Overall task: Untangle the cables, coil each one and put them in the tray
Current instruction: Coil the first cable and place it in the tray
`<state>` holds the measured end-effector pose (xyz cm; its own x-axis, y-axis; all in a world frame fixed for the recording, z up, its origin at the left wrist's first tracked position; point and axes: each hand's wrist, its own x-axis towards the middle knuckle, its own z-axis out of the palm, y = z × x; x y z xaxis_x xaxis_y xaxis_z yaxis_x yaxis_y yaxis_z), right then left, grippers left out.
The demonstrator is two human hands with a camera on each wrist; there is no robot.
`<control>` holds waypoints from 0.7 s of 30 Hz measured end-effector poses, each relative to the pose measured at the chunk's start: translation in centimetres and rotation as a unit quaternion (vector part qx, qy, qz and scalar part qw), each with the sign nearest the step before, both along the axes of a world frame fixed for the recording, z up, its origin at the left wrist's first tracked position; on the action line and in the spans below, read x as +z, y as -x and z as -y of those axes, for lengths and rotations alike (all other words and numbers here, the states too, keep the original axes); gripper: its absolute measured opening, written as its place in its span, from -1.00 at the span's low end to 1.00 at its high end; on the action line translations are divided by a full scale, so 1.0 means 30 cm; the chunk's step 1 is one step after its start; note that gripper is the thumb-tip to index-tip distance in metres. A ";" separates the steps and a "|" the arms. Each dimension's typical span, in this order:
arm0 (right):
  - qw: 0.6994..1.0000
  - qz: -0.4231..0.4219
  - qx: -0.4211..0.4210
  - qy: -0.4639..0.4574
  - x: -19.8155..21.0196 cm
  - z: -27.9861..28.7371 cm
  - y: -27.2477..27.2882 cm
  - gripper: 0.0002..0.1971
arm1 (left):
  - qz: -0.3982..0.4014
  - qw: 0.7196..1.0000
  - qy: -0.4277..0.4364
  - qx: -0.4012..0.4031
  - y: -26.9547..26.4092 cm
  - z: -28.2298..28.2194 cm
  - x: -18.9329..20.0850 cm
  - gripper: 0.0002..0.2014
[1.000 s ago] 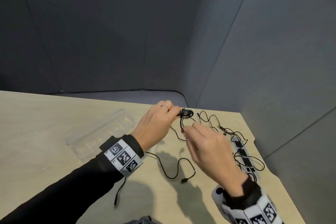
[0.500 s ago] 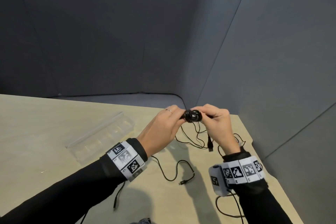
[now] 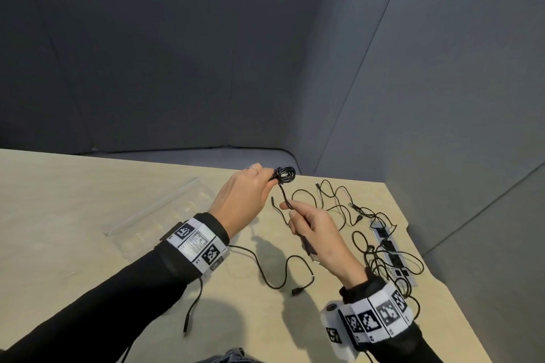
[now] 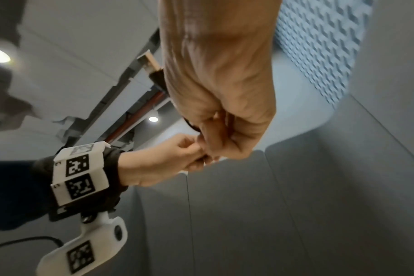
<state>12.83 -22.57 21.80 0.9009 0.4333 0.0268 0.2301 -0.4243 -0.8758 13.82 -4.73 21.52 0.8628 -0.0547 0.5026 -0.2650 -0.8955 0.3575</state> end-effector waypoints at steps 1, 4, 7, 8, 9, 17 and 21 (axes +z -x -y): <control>1.000 0.010 -0.004 0.028 0.017 -0.001 0.001 -0.78 | 0.005 1.000 -0.017 0.001 0.005 0.002 0.000 -0.71; 0.992 -0.100 -0.057 -0.054 0.076 -0.002 0.004 -0.81 | 0.049 0.997 -0.059 -0.008 0.006 0.007 0.005 -0.66; 0.856 -0.380 -0.133 -0.324 0.131 -0.013 0.006 -0.76 | 0.066 0.995 -0.073 -0.013 0.002 0.006 0.018 -0.68; 0.783 -0.449 -0.156 -0.401 0.142 -0.013 0.006 -0.73 | 0.066 0.995 -0.079 -0.014 -0.002 0.007 0.021 -0.68; 0.717 -0.497 -0.170 -0.458 0.147 -0.013 0.004 -0.70 | 0.062 0.994 -0.087 -0.013 -0.004 0.009 0.021 -0.68; 0.940 -0.206 -0.103 -0.251 0.126 -0.016 0.010 -0.52 | 0.031 0.997 -0.069 -0.014 -0.009 -0.002 -0.002 -0.66; 0.943 -0.179 0.009 -0.280 0.175 -0.012 0.016 -0.66 | -0.021 0.996 -0.037 -0.077 0.024 0.019 -0.013 -0.94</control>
